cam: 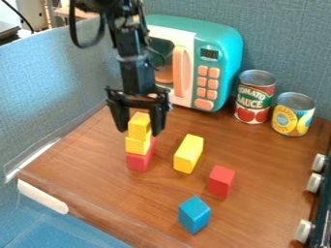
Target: Take the yellow cube and put it next to the blocks
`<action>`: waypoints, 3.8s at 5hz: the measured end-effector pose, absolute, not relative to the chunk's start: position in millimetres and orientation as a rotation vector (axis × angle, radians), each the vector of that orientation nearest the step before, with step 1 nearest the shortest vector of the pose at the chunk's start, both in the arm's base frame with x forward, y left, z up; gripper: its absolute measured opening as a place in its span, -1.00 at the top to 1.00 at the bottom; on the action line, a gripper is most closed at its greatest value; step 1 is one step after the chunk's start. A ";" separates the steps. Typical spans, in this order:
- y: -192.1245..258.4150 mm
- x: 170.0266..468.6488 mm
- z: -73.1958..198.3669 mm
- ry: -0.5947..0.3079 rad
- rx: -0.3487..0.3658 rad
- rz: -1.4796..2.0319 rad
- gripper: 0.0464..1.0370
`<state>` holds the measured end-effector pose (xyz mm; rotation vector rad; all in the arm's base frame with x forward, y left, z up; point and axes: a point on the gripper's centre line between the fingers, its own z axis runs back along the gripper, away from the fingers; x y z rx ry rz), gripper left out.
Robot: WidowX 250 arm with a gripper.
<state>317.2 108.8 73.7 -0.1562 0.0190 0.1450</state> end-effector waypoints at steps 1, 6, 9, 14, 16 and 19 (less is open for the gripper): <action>107.8 317.3 71.2 0.027 -0.161 0.162 -0.82; 134.1 325.7 90.5 0.003 -0.122 0.230 -0.13; 171.7 285.6 60.4 0.112 -0.083 0.414 -0.13; 177.1 267.2 15.7 0.134 -0.009 0.446 -0.80; 174.3 269.9 34.1 0.062 -0.041 0.436 -0.93; 136.5 298.8 89.0 0.069 0.050 0.207 -0.93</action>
